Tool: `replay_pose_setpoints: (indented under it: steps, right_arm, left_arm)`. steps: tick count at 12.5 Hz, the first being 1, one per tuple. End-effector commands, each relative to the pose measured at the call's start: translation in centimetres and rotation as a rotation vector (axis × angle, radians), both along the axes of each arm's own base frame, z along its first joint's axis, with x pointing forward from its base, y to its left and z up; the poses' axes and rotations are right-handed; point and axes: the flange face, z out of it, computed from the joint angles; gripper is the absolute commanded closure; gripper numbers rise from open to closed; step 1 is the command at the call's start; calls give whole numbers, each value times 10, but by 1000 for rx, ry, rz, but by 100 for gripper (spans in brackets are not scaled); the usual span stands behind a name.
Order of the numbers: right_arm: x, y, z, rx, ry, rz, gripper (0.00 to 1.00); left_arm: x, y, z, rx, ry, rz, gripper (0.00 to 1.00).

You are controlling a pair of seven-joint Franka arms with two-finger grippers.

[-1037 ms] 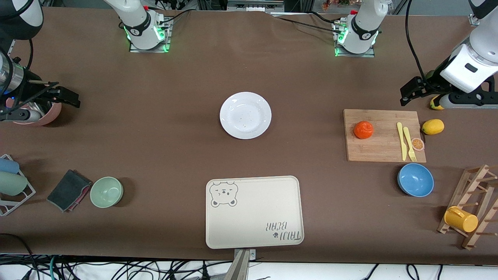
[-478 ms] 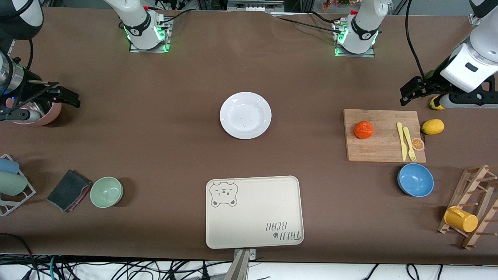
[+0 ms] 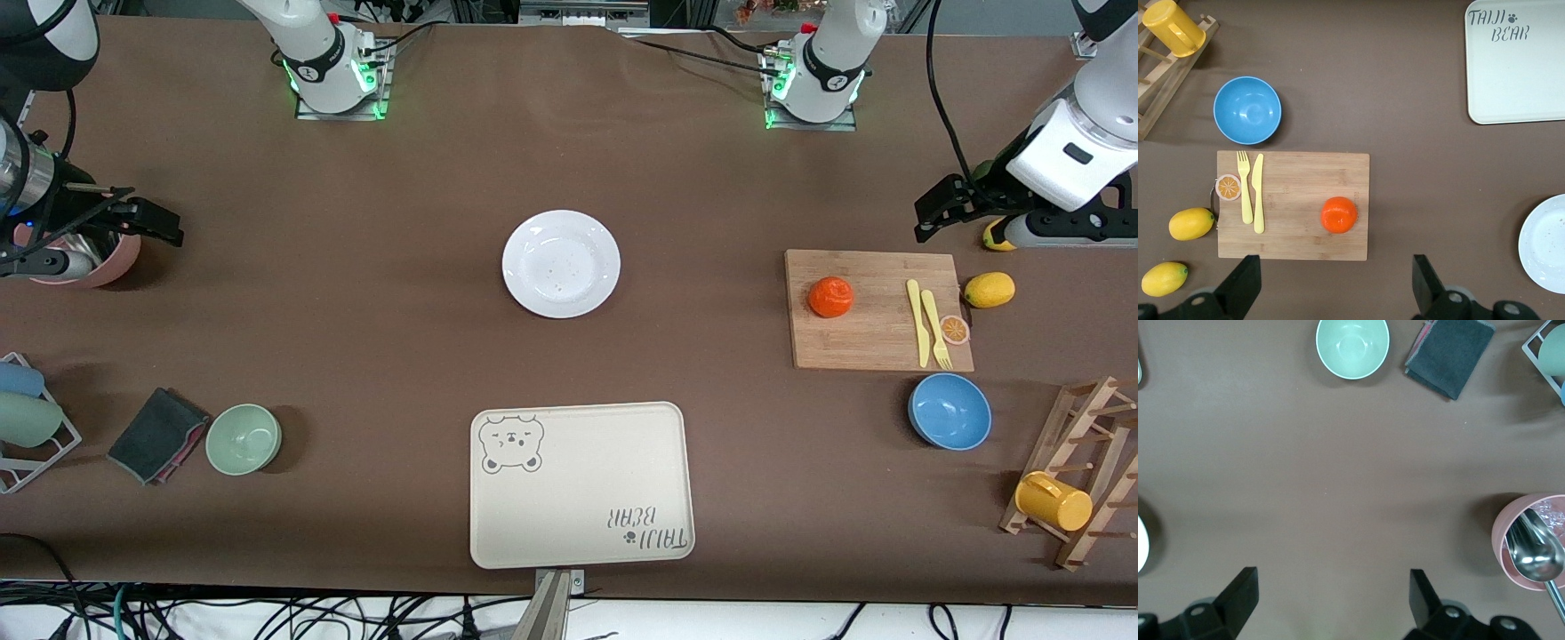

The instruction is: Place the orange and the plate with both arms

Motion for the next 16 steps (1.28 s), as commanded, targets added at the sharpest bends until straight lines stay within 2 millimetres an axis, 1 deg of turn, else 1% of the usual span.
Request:
replay_pose_setpoints:
  steps: [1,3,5,7,8,9,10,12,13,16]
  right_arm:
    - [0,1,4,17,-3,-12,0]
    - [0,1,4,17,-3,-12,0]
    - [0,1,4,17,-3,-12,0]
    - [0,1,4,17,-3,-12,0]
    - [0,1,4,17,-3,-12,0]
    - [0,1,4,17,-3,-12,0]
    - [0,1,4,17,-3,-13,0]
    - [-1,1,4,17,-4,-12,0]
    - [0,1,4,17,-3,-12,0]
    - [0,1,4,17,-3,-12,0]
  left_arm:
    - [4,3,-4,-4,40,1,0]
    - [11,4,-20,-3,71,1,0]
    - [23,8,-48,-4,118,5,0]
    - [32,13,-71,0,155,9,0]
    - [36,16,-87,38,173,0,0]
    - [40,16,-103,81,183,-17,0]
    - [45,12,-114,92,185,-29,0]
    - [53,13,-139,87,187,-29,0]
    - [51,11,-152,86,183,-35,0]
    - [36,6,-205,83,178,-53,0]
